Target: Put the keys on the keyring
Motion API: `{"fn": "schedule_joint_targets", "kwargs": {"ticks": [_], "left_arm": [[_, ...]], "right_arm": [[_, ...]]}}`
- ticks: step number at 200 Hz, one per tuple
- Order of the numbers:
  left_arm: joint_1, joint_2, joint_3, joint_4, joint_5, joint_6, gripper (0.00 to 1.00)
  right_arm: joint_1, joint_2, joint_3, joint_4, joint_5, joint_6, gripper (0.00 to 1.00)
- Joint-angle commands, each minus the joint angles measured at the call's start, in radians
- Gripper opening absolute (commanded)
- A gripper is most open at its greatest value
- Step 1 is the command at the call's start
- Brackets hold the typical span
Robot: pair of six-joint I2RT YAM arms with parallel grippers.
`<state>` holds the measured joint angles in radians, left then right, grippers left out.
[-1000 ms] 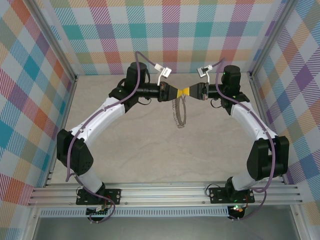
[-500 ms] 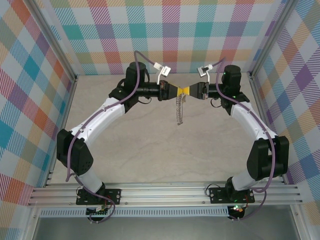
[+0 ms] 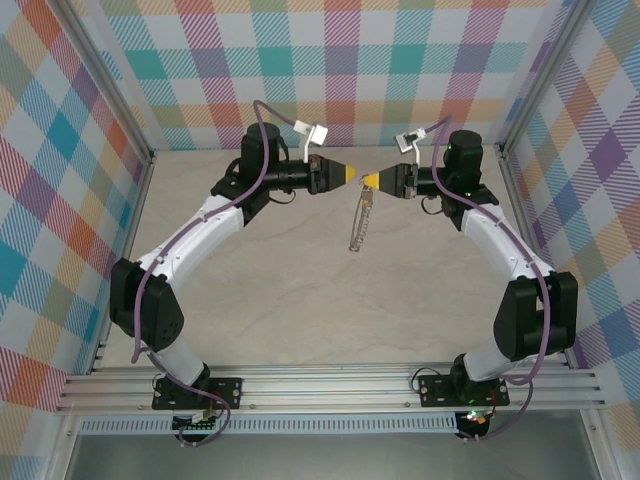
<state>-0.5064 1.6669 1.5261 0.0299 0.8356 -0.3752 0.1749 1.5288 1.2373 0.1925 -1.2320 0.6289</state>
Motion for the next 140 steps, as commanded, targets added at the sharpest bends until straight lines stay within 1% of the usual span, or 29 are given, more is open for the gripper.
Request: {"fn": "schedule_joint_targets", "kwargs": {"ticks": [1, 140], "left_arm": [[-0.014, -0.001, -0.007, 0.056, 0.04, -0.027, 0.3], [-0.054, 0.03, -0.003, 0.056, 0.088, -0.018, 0.3]], "right_arm": [[-0.004, 0.004, -0.001, 0.061, -0.027, 0.014, 0.0], [-0.005, 0.011, 0.001, 0.068, -0.012, 0.02, 0.0]]}}
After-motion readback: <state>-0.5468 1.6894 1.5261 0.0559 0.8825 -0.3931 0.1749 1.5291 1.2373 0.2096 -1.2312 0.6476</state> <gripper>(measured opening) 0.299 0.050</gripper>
